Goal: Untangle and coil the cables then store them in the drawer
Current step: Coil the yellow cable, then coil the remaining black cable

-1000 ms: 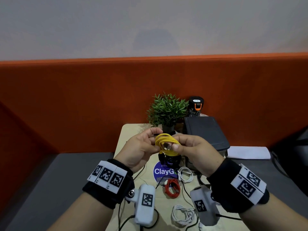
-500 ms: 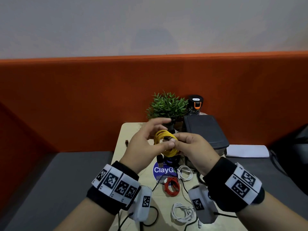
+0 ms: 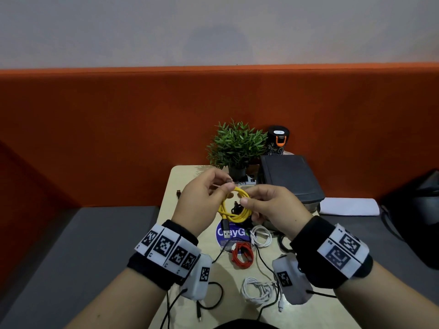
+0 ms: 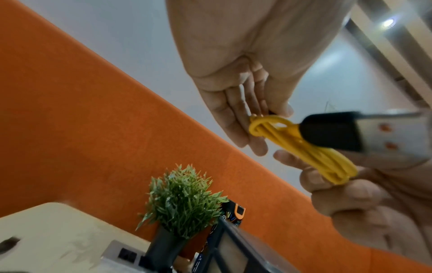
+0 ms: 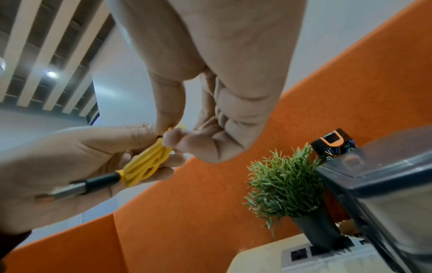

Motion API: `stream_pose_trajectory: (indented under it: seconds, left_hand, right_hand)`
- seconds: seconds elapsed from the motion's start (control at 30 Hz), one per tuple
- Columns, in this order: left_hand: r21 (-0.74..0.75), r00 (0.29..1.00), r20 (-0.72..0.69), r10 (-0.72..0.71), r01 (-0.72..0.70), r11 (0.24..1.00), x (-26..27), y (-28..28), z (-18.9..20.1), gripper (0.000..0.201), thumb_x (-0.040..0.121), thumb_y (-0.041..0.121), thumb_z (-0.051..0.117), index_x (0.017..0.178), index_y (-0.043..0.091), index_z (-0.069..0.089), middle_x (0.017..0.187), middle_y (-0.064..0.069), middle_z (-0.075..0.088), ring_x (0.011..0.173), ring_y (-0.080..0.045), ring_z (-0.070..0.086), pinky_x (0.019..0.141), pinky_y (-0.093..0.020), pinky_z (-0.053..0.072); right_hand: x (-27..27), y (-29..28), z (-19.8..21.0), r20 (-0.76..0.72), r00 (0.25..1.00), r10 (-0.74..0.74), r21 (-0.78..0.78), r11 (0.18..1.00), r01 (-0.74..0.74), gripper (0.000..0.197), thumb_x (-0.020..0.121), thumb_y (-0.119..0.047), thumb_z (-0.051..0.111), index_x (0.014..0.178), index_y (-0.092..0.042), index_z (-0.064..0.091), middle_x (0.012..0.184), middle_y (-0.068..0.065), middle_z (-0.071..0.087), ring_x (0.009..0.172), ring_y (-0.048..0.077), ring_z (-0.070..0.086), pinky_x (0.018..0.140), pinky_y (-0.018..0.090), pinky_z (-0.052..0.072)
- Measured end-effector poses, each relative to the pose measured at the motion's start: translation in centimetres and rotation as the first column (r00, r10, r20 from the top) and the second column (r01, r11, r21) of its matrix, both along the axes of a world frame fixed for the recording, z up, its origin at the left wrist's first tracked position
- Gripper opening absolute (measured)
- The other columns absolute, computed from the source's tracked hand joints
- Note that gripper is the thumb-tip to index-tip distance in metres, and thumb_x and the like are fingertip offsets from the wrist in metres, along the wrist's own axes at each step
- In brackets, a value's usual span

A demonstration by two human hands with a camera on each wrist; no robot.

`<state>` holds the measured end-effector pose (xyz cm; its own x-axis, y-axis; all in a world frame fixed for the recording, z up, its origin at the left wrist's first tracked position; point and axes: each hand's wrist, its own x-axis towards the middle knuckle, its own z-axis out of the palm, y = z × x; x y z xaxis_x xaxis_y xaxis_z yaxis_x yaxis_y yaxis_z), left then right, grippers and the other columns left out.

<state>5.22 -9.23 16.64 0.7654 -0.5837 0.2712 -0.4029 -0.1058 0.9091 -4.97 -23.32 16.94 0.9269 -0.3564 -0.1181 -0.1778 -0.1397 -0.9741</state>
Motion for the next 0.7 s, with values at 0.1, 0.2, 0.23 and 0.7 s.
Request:
stream_pose_trajectory:
  seconds: [0.1, 0.2, 0.23, 0.7]
  left_hand:
    - [0.053, 0.995, -0.082, -0.05, 0.055, 0.997, 0.7, 0.2, -1.5, 0.011, 0.087, 0.012, 0.066, 0.09, 0.023, 0.066, 0.092, 0.003, 0.071, 0.085, -0.01, 0.068, 0.073, -0.024, 0.053]
    - [0.148, 0.986, -0.145, -0.085, 0.106, 0.983, 1.6, 0.8, -3.7, 0.021, 0.088, 0.014, 0.065, 0.098, 0.032, 0.064, 0.107, 0.011, 0.067, 0.096, -0.004, 0.063, 0.081, -0.018, 0.05]
    - [0.196, 0.989, -0.14, -0.052, 0.08, 0.977, 2.0, 1.2, -4.7, 0.021, 0.089, 0.015, 0.064, 0.098, 0.034, 0.063, 0.108, 0.012, 0.066, 0.095, -0.002, 0.062, 0.081, -0.018, 0.049]
    - [0.815, 0.982, -0.185, 0.034, 0.134, 0.564, 4.8, 5.7, -17.2, 0.039, 0.091, 0.023, 0.059, 0.13, 0.021, 0.057, 0.156, 0.001, 0.019, 0.135, -0.017, 0.035, 0.101, -0.021, 0.036]
  right_hand:
    - [0.3, -0.1, -1.7, -0.043, 0.999, -0.03, 0.075, 0.997, 0.033, 0.019, 0.084, -0.01, 0.07, 0.101, -0.007, 0.063, 0.07, 0.016, 0.062, 0.048, 0.019, 0.058, 0.047, 0.029, 0.05]
    - [0.9, -0.2, -4.0, -0.122, 0.99, -0.067, 0.16, 0.983, 0.086, 0.015, 0.085, -0.005, 0.067, 0.098, -0.003, 0.059, 0.074, 0.017, 0.062, 0.046, 0.02, 0.06, 0.046, 0.029, 0.053]
    - [1.1, -0.3, -5.0, -0.152, 0.984, -0.09, 0.184, 0.976, 0.117, 0.015, 0.086, -0.004, 0.066, 0.098, -0.003, 0.058, 0.072, 0.015, 0.061, 0.046, 0.019, 0.06, 0.046, 0.03, 0.054]
    - [7.1, -0.2, -15.4, -0.492, 0.846, -0.206, 0.33, 0.855, 0.4, 0.01, 0.093, 0.001, 0.055, 0.099, -0.002, 0.047, 0.063, 0.02, 0.056, 0.034, 0.019, 0.059, 0.036, 0.031, 0.052]
